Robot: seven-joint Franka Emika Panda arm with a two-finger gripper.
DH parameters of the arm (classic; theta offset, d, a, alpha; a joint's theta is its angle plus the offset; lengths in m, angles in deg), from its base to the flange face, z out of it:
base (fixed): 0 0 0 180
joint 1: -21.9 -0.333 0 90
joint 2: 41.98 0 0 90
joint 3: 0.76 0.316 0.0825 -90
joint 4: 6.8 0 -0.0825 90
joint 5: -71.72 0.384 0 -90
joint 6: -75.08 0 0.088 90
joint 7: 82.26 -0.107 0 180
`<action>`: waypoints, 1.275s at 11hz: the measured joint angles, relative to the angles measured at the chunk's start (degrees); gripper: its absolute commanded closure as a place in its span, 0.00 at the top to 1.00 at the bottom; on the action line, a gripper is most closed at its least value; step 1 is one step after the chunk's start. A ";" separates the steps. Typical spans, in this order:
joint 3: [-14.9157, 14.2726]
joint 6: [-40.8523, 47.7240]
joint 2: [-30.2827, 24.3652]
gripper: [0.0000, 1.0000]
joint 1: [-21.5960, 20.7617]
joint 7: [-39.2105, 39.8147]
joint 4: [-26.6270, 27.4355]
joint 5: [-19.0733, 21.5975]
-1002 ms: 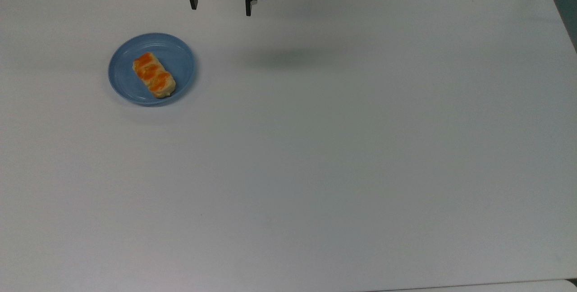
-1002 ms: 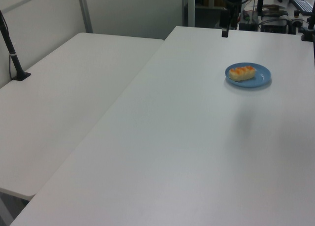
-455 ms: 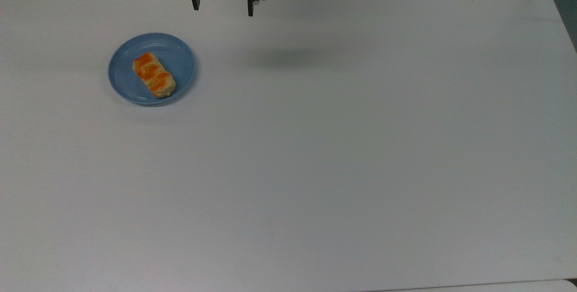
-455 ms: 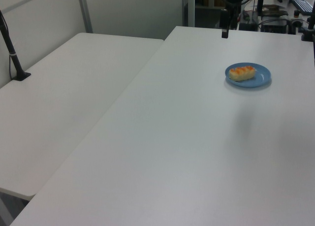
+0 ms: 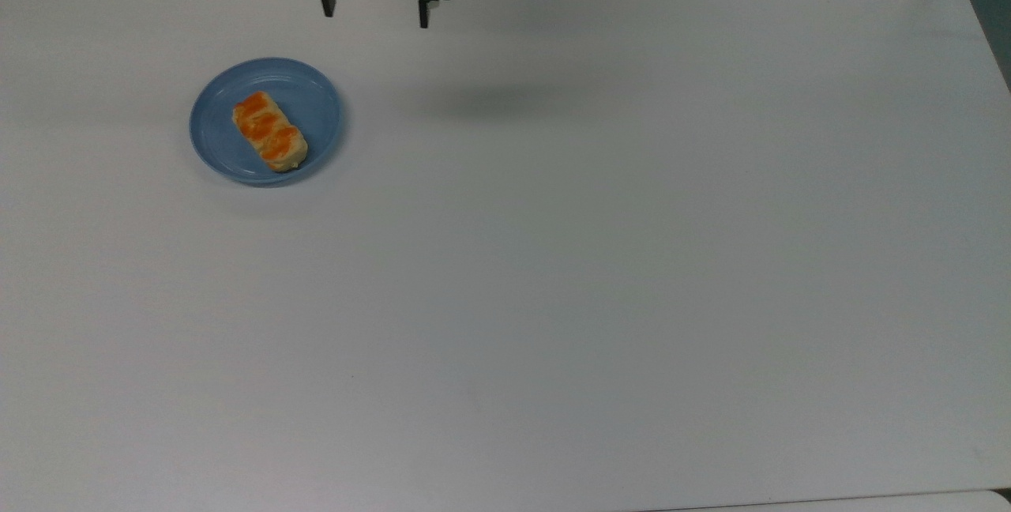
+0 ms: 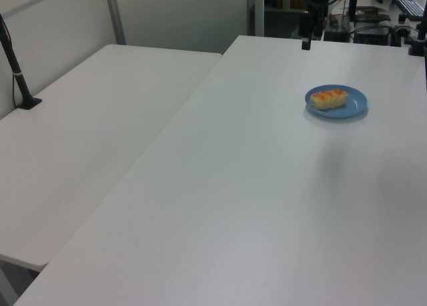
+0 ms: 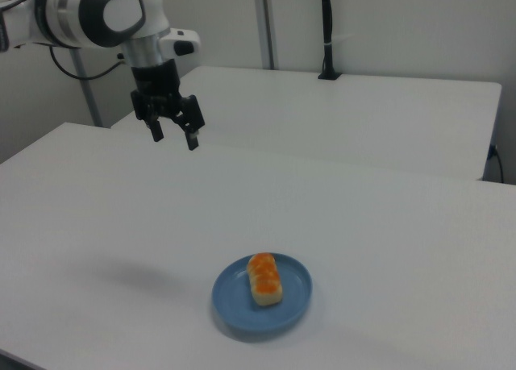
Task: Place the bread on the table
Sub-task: 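Move the open gripper over the bread roll on the blue plate, then lower the gripper and close it around the bread roll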
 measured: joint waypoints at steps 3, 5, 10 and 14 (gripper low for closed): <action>-9.21 0.01 0.15 1.00 1.72 11.66 0.11 -0.02; -14.60 -0.39 0.41 1.00 2.19 18.24 0.67 -0.02; -15.23 -14.94 4.97 1.00 0.12 36.32 12.62 -1.66; -15.22 -28.74 7.72 1.00 -0.65 41.26 22.85 -6.61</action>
